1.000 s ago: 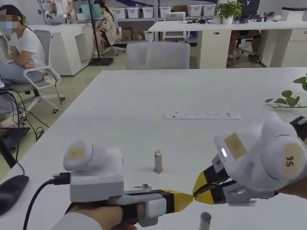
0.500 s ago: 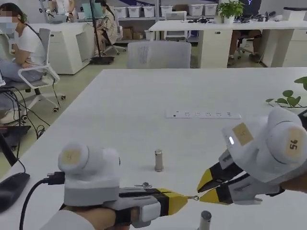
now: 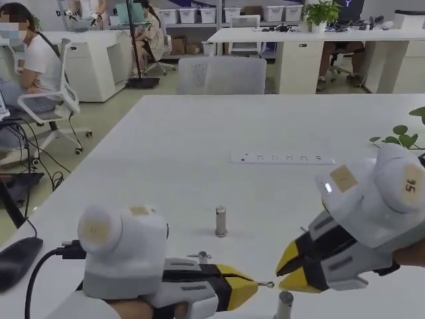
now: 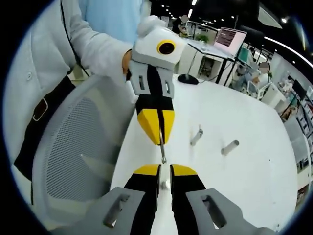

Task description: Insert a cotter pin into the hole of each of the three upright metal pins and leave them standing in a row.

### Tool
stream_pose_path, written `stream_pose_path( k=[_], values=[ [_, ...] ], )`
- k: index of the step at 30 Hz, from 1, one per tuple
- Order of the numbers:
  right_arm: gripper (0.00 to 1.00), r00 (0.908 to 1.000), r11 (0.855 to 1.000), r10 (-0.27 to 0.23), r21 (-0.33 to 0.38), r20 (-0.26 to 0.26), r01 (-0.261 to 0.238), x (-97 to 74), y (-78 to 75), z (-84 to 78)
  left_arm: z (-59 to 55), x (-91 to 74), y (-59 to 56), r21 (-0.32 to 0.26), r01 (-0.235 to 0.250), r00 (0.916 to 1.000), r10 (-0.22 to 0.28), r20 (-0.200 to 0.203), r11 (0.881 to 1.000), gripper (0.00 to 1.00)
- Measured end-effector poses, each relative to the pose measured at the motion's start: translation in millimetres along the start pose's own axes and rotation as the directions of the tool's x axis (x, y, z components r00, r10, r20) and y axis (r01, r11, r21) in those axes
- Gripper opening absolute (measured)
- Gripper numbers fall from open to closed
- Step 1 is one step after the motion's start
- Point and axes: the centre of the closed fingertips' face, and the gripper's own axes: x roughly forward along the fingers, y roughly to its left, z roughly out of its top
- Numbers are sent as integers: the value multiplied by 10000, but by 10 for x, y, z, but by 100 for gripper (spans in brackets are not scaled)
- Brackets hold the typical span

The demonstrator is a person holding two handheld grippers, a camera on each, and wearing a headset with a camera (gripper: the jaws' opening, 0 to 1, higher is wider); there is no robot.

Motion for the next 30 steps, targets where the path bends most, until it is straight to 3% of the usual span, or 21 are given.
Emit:
stream_pose_path(
  k=[7,14,17,30],
  values=[
    [10,9992,9992,351,191,183,-354,23,63,-1,-3,16,-79,1105,328,9994,-315,-134,9933,0],
    [10,9953,9965,680,445,685,-712,9,120,49,11,14,-131,1491,603,9982,-598,-79,9870,0],
    [10,9939,9958,800,394,753,-831,10,152,56,19,8,-192,1750,888,9960,-892,-53,9806,0],
    [6,9886,9933,1130,124,996,-1148,6,266,85,3,-8,-236,2009,1242,9921,-1252,-75,9717,0]
  ],
)
